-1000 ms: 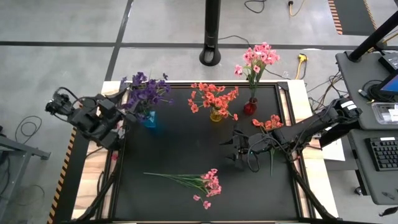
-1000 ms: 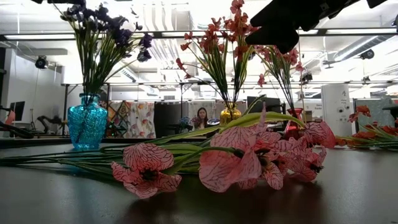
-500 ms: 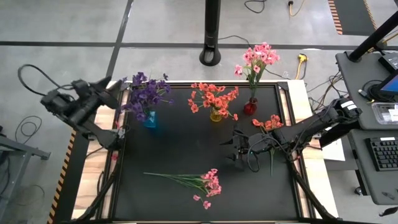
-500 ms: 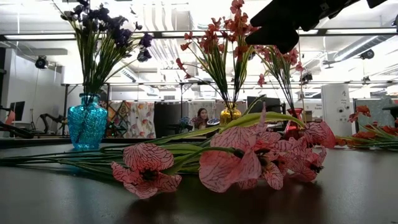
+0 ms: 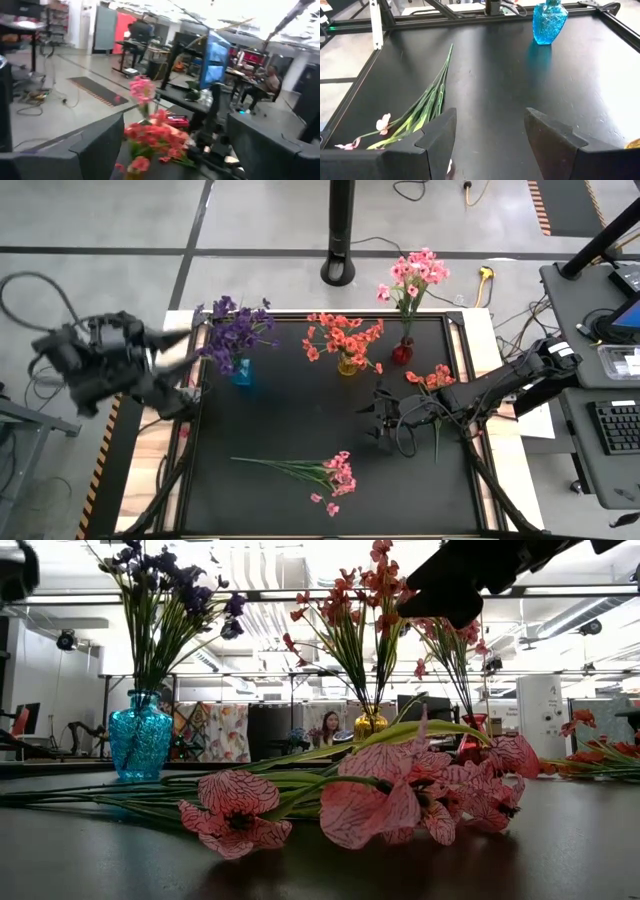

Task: Sort flowers into vase by color
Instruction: Put the pink flowers into the red flower vase

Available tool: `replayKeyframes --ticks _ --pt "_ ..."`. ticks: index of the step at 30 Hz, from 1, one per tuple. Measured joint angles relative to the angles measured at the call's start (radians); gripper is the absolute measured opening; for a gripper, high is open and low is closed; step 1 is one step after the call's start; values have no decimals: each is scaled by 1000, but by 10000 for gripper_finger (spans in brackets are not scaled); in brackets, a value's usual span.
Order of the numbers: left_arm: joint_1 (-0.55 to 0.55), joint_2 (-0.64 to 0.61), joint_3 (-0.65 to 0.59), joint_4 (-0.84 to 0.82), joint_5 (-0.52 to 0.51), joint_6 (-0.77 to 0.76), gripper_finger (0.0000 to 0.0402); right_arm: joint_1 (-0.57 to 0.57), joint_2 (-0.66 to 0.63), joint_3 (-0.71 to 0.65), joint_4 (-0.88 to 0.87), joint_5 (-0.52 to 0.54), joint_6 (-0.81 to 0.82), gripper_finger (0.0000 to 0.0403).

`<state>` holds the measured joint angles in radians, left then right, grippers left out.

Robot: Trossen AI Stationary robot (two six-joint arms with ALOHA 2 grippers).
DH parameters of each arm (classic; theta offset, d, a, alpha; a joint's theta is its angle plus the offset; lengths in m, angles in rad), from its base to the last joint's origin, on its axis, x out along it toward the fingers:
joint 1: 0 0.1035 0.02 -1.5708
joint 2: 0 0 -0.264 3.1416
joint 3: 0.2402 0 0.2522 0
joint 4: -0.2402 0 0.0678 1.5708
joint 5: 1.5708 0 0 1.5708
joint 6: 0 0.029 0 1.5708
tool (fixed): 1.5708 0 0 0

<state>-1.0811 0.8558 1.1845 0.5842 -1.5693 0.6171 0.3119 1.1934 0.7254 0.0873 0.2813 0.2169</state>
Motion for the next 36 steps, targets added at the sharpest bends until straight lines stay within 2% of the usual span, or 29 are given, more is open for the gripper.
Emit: replayKeyframes --ticks 5,15,18,22,26,30,36 --pt "-58 121 47 -5 -1 -50 289 0 0 0 -4 -1 -5 226" --pt "-239 363 -17 -1 1 -169 199 5 0 0 -37 -75 0 226" --pt "-238 443 -74 -10 1 -254 173 5 0 0 -37 -79 0 226" --pt "-219 504 -159 0 8 -463 137 5 0 0 -33 -80 -8 226" --pt "-187 543 -283 -9 116 -646 95 5 0 25 -59 -82 -9 226" --pt "-106 549 -401 1 168 -829 51 5 0 37 -102 -83 -13 226" --pt "92 557 -524 -2 521 -989 3 5 0 40 -136 -83 -8 226"
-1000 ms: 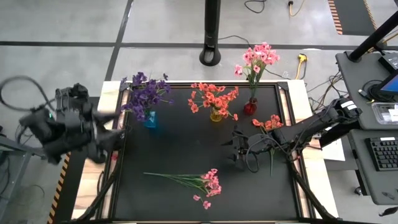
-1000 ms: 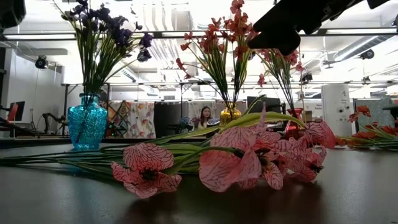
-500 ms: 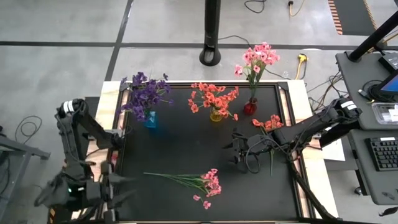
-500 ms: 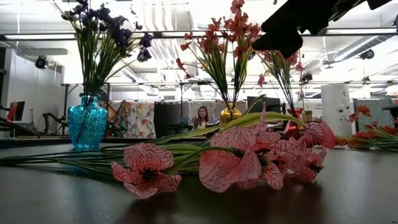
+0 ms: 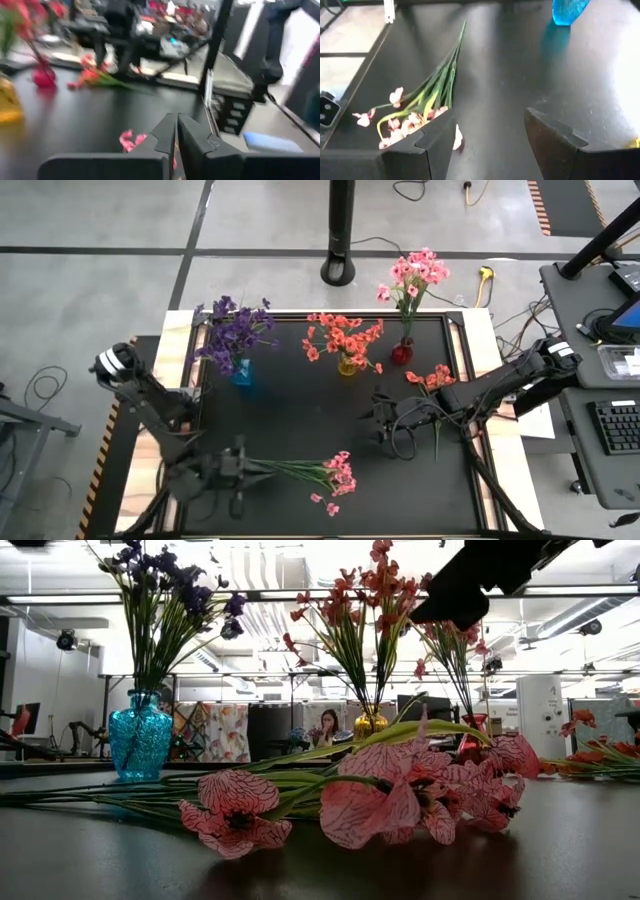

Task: Sort flowers into vase by color
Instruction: Put the pink flowers into the red flower vase

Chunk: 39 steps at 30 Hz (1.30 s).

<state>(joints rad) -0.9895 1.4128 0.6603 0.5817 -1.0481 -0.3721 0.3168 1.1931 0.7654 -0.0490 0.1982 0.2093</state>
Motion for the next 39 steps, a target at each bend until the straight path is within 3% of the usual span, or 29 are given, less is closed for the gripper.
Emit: replayKeyframes --ticks 4,13,23,28,33,39 --pt "73 0 -37 -11 113 -63 5 0 0 0 -24 -27 8 226" --pt "79 13 -7 -377 119 -384 0 0 0 0 -59 -49 19 226" --pt "82 120 91 -431 214 -398 0 0 0 0 -112 -53 87 226" --pt "82 173 151 -512 223 -455 5 1 0 0 -126 -111 140 226" --pt "84 228 231 -675 223 -586 36 11 0 0 -134 -165 196 226" --pt "97 314 339 -809 223 -650 113 50 0 0 -148 -226 276 226"
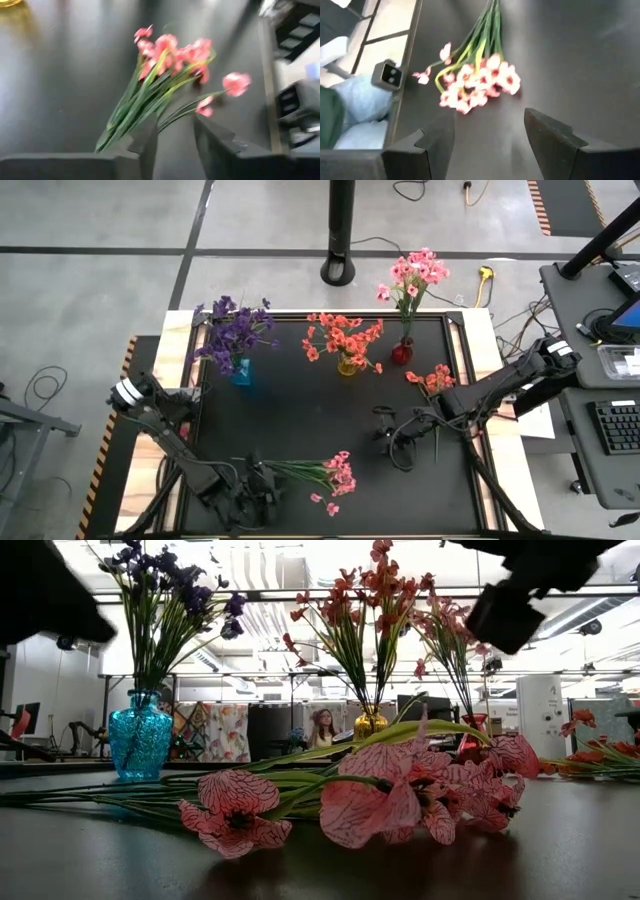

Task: Sort flowers into vase by color
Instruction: Put the pink flowers into the red flower vase

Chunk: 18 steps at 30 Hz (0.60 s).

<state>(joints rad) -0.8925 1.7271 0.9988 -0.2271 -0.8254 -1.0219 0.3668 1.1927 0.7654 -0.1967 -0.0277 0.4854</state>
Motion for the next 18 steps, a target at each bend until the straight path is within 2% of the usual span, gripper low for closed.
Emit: replayKeyframes --ticks 5,8,11,18 --pt "25 89 97 -207 2 -12 189 36 0 0 -106 -10 41 226" --pt "59 130 147 -357 54 -42 217 44 0 0 -186 -11 75 229" --pt "99 156 175 -459 129 -63 228 48 0 0 -248 -10 94 245" --pt "141 197 170 -474 219 64 231 48 0 0 -289 -7 109 309"
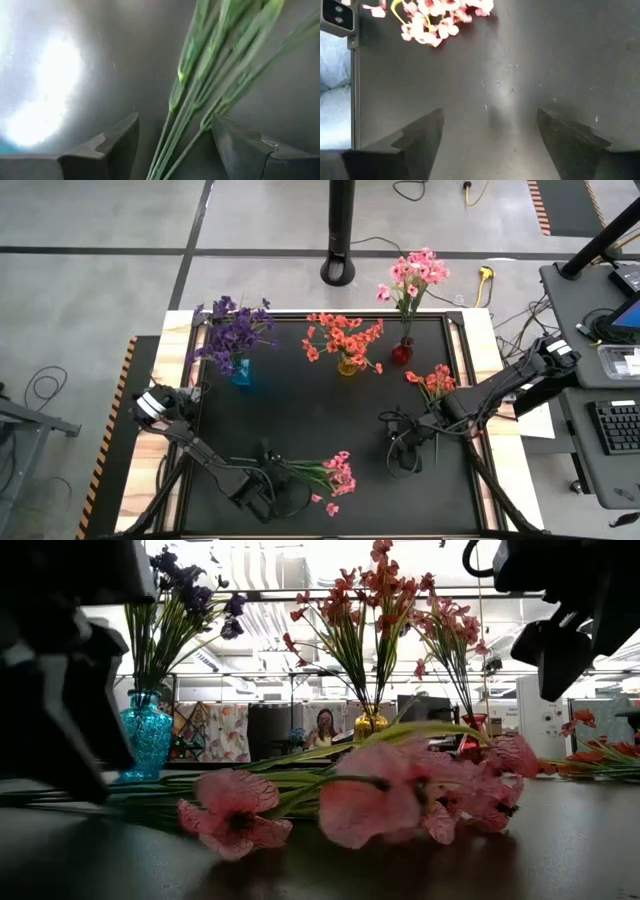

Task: Sort flowers into vase by color
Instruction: Put the pink flowers into the red flower vase

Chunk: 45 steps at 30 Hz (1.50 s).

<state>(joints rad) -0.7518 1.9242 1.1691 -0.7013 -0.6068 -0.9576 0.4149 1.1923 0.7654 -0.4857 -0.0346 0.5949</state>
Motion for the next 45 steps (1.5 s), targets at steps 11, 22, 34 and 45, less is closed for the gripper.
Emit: replayKeyframes --ticks 11,22,34,45 --pt "4 4 -29 20 59 50 210 0 0 0 -4 8 36 340" --pt "7 5 -32 23 91 59 63 0 0 0 -4 8 35 332" --pt "-15 -57 -37 91 -18 51 1 2 0 -2 4 47 -100 327" --pt "-127 -209 -36 116 -485 47 0 6 0 -169 366 118 -219 326"
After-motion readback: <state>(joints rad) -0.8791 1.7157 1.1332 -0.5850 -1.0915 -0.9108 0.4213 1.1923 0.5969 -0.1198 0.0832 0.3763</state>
